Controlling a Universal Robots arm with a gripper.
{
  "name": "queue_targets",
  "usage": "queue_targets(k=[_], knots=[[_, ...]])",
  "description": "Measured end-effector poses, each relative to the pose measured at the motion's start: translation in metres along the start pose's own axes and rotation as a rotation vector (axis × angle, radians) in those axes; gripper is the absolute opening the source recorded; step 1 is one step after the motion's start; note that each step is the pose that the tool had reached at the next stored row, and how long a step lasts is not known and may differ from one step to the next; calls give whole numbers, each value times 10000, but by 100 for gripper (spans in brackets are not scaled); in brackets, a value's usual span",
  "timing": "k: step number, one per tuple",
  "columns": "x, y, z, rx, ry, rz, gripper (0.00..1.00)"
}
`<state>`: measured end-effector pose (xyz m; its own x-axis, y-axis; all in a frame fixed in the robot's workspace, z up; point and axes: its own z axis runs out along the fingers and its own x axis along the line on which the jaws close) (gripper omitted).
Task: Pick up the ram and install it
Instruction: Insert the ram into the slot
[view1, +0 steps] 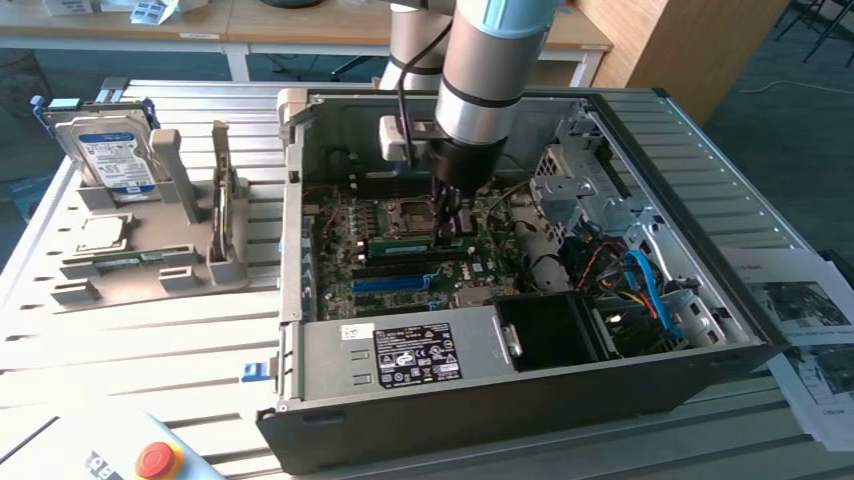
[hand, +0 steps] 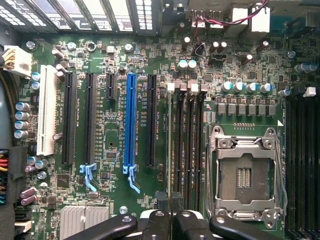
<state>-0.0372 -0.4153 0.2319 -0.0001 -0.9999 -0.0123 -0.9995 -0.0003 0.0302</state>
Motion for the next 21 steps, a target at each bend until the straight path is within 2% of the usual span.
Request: queue_targets(k=[3, 8, 15, 21], knots=[[0, 11, 1, 84, -1, -1, 12], [0, 12, 0, 95, 0, -2, 12], [-1, 16, 1, 168, -8, 89, 12], [-1, 16, 0, 169, -8, 94, 12]])
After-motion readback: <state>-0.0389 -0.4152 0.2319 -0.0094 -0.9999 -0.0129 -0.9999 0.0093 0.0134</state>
